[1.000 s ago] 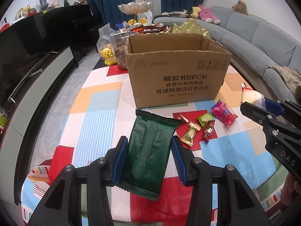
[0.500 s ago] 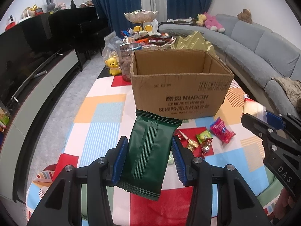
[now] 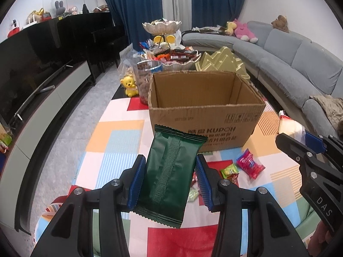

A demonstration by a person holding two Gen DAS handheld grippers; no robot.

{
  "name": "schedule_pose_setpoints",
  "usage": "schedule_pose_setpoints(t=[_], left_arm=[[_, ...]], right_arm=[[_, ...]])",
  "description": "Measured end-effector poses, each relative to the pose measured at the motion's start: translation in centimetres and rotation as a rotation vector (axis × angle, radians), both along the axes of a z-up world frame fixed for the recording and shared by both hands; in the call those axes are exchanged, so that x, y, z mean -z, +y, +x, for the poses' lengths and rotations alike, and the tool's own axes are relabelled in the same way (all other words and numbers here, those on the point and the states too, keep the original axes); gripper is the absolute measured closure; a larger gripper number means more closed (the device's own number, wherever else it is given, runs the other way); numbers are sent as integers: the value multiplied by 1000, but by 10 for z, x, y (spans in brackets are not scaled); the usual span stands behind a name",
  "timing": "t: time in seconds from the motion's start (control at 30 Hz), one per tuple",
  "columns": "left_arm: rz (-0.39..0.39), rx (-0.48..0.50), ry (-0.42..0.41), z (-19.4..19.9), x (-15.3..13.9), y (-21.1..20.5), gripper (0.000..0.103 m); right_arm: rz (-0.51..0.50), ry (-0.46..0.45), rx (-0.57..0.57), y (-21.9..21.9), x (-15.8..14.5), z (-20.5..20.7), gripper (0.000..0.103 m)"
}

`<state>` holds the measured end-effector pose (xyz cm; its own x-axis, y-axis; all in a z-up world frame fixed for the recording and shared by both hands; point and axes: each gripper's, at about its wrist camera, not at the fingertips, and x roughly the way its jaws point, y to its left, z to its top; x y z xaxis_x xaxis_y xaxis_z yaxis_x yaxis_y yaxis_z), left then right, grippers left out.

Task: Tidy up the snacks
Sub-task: 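Lift both held packets and carry them toward the open cardboard box, then open the left tool over the box dropping the green packet while the right tool drops the clear packet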

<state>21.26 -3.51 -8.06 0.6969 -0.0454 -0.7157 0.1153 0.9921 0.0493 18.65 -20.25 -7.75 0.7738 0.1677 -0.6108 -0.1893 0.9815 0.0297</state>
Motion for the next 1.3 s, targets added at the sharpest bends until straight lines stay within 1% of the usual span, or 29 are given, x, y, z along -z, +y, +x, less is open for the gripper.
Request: schedule_pose_setpoints(t=[0.3, 0.83, 1.3], left_arm=[[-13, 2, -35, 14, -19, -4, 56], [-31, 12, -85, 43, -49, -14, 56], [-21, -8, -136, 85, -69, -17, 56]], right_arm=[[6, -41, 4, 0, -21, 11, 71], [18, -91, 14, -2, -46, 36, 71], [-2, -137, 34, 1, -64, 78, 71]])
